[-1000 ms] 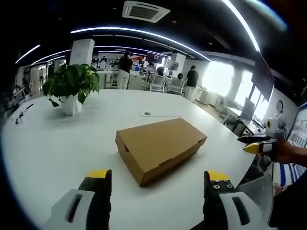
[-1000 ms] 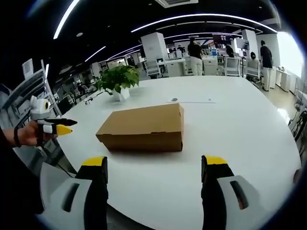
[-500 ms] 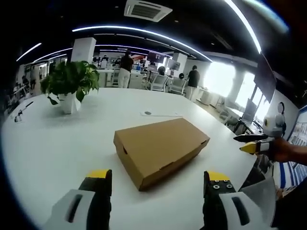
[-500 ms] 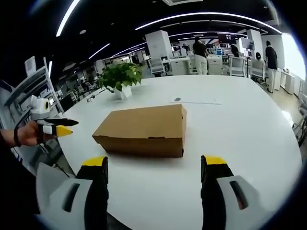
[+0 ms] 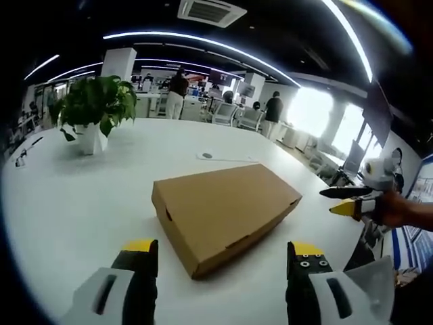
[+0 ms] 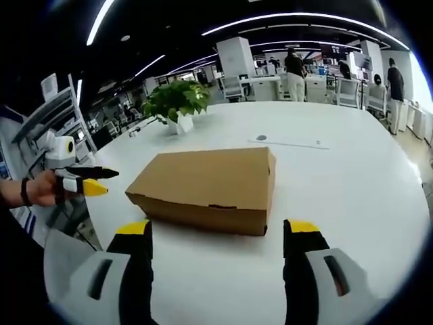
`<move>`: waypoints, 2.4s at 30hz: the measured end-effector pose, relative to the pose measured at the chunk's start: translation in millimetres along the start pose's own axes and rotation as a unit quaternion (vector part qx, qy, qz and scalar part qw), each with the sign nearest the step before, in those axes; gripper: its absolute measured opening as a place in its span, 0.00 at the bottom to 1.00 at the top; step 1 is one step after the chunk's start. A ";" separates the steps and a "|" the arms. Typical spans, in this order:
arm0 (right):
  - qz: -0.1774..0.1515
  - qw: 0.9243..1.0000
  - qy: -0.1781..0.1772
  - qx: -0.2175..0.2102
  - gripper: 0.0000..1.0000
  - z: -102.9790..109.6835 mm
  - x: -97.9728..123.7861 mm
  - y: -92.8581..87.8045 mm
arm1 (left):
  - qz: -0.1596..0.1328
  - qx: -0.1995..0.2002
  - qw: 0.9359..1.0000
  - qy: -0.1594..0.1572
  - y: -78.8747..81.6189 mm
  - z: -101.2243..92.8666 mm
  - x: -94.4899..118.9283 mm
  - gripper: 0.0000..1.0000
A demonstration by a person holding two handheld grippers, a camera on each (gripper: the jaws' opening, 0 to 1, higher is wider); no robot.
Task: Operate the shoe box by opening the lid, removing the specified soft item, and placing it in the target area until the item is outside and the box remains undamaged.
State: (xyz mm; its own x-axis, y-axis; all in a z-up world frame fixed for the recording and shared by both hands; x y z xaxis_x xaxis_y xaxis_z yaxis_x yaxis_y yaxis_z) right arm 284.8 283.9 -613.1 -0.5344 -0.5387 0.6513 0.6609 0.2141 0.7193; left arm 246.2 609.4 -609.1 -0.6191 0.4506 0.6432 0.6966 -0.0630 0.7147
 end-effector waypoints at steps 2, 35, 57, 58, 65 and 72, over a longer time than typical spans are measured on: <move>-0.001 1.000 0.004 -0.004 0.74 -2.9 -5.5 2.6 | 0.003 0.001 1.000 0.000 -0.5 1.9 -3.1 0.79; 0.048 0.999 0.017 0.005 0.69 -19.8 -70.8 2.9 | 0.038 -0.007 0.999 -0.002 -7.3 18.2 -63.5 0.72; 0.054 0.998 -0.001 0.020 0.65 -20.7 -76.3 5.6 | 0.048 -0.016 0.999 0.008 -7.6 19.8 -65.6 0.63; 0.055 0.998 -0.002 0.020 0.65 -20.2 -76.4 5.9 | 0.048 -0.016 0.999 0.008 -7.3 18.9 -64.9 0.63; 0.053 0.998 -0.004 0.021 0.65 -8.2 -80.3 4.4 | 0.048 -0.019 0.999 0.009 -10.1 21.9 -53.8 0.63; 0.053 0.998 0.006 0.030 0.65 11.4 -90.8 5.2 | 0.050 -0.016 0.998 0.019 -18.6 38.0 -37.2 0.62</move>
State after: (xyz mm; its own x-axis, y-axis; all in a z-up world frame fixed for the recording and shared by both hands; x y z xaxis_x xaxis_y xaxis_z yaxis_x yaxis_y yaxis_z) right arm 330.8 343.2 -665.8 -0.4562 -0.5193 0.7226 0.6805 0.3196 0.6593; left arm 270.0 627.7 -656.8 -0.5600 0.4072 0.7215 0.7447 -0.1343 0.6537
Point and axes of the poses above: the point that each gripper's makers call its tool centre point, and the gripper's own axes: x roughly backward along the fingers, z roughly to its left, y roughly out of its top, the point moved 9 cm from there along x, roughly backward along the fingers, and after that the axes turned 10 degrees about z, right-handed, at the moved point
